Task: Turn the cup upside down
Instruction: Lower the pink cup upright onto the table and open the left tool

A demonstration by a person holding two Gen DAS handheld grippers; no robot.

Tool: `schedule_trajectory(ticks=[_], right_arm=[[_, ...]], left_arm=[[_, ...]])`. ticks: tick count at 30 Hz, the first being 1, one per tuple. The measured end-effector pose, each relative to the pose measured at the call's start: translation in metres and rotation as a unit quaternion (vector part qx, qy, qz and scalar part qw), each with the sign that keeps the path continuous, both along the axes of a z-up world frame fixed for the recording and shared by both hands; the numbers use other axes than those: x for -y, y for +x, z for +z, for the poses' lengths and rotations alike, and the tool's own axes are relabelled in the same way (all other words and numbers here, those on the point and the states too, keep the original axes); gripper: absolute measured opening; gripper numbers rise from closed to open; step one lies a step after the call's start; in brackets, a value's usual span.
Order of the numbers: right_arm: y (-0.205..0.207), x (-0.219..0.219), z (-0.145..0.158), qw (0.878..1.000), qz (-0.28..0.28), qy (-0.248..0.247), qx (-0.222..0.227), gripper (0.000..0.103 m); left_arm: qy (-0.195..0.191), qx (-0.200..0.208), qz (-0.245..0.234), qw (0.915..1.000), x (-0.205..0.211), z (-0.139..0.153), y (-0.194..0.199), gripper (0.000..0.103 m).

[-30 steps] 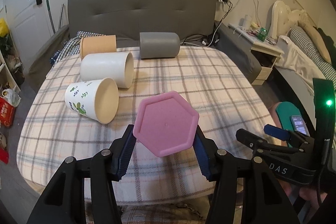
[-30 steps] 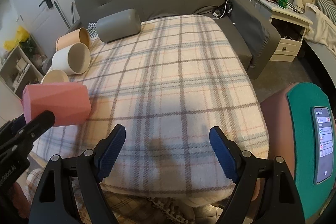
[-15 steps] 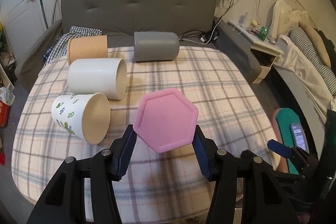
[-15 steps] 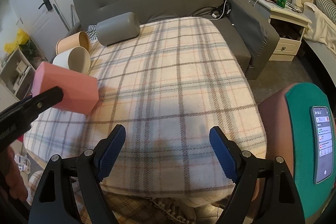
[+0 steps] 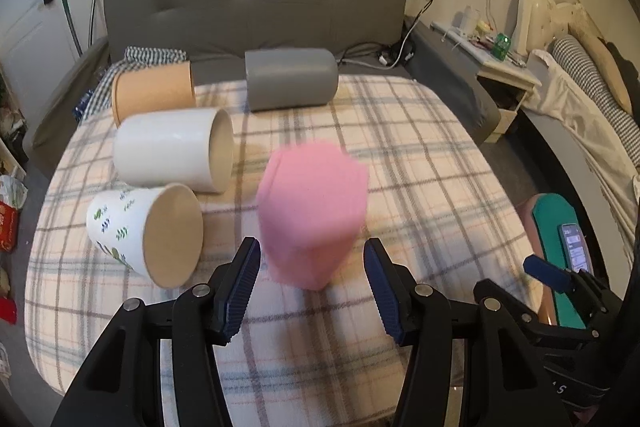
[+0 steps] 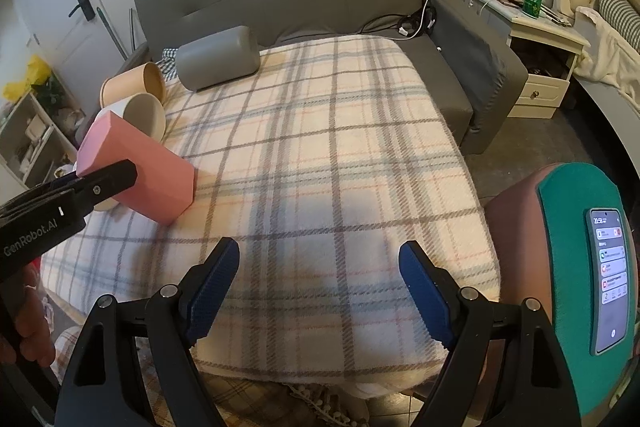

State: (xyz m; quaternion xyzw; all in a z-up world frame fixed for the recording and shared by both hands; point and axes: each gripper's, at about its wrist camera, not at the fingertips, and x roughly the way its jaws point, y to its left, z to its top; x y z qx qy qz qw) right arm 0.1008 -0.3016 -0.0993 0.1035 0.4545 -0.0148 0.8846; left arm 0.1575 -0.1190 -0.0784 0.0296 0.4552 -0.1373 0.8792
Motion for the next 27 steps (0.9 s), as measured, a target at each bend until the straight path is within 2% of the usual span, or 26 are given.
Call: schedule_trajectory(ticks=[4, 13, 20, 27], right_arm=[[-0.003, -0.001, 0.008, 1.000, 0.000, -0.002, 0.008, 0.082], [-0.025, -0.006, 0.049, 0.998, 0.001, -0.013, 0.054, 0.082], [-0.050, -0.024, 0.085, 0.994, 0.024, -0.019, 0.103, 0.082], [-0.074, -0.050, 0.099, 0.989, 0.053, -0.021, 0.137, 0.082]], left_arm=[[-0.008, 0.002, 0.006, 0.9999, -0.005, 0.005, -0.004, 0.058], [-0.017, 0.069, 0.038, 0.9968, -0.028, 0.055, -0.036, 0.058], [-0.016, 0.131, 0.084, 0.9877, -0.059, 0.084, -0.079, 0.058], [0.004, 0.182, 0.099, 0.9783, -0.073, 0.091, -0.119, 0.058]])
